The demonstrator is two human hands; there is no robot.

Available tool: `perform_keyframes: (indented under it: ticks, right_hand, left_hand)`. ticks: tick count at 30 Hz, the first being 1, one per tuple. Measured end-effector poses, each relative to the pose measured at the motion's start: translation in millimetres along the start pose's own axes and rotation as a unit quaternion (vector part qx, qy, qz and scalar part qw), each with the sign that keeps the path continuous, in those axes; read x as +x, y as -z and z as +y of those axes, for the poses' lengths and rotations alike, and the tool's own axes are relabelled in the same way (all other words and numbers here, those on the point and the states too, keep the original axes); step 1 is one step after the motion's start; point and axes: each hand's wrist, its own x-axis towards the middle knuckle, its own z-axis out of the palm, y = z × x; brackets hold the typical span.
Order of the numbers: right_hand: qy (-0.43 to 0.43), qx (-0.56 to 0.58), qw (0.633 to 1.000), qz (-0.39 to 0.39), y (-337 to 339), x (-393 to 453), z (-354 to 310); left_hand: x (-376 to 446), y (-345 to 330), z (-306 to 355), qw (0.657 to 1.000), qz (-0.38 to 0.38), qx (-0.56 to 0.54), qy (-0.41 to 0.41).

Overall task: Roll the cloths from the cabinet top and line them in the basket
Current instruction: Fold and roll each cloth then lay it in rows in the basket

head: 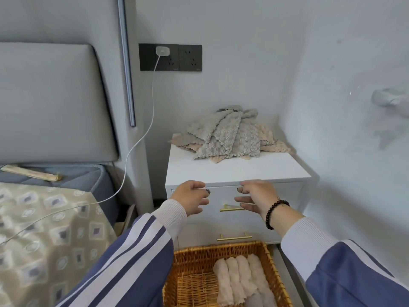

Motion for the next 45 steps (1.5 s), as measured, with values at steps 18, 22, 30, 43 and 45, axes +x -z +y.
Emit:
perform_keyframes:
  ticks: [18,22,30,43,45]
  right_hand:
    - [0.206,-0.039,0.975,0.07,-65.8,117.4,-29.8]
    - [0.164,0.018,0.986,0.037,-67.9,131.9,-31.8]
    - [0.126,0.125,0.984,0.027,-67.2,132.1,-29.2]
    - [0.218,0.065,0.967,0.114,-0.6,48.9,-47.3]
    - [0.205,0.086,0.968,0.113,6.0,32.4,-45.5]
  left_hand:
    - [47.0,4.5,35.7,0.991,-0.013,-0.136,-0.011]
    - [44.3,9.8,34.4,0.991,-0.011,-0.134,-0.008]
    - [37.9,19.9,27.2,0.993,0.001,-0.117,-0.007]
    - [11.3,7.5,32.5,0.995,0.003,-0.095,-0.023]
    - [8.1,0.4,33.2,0.996,-0.004,-0.088,-0.019]
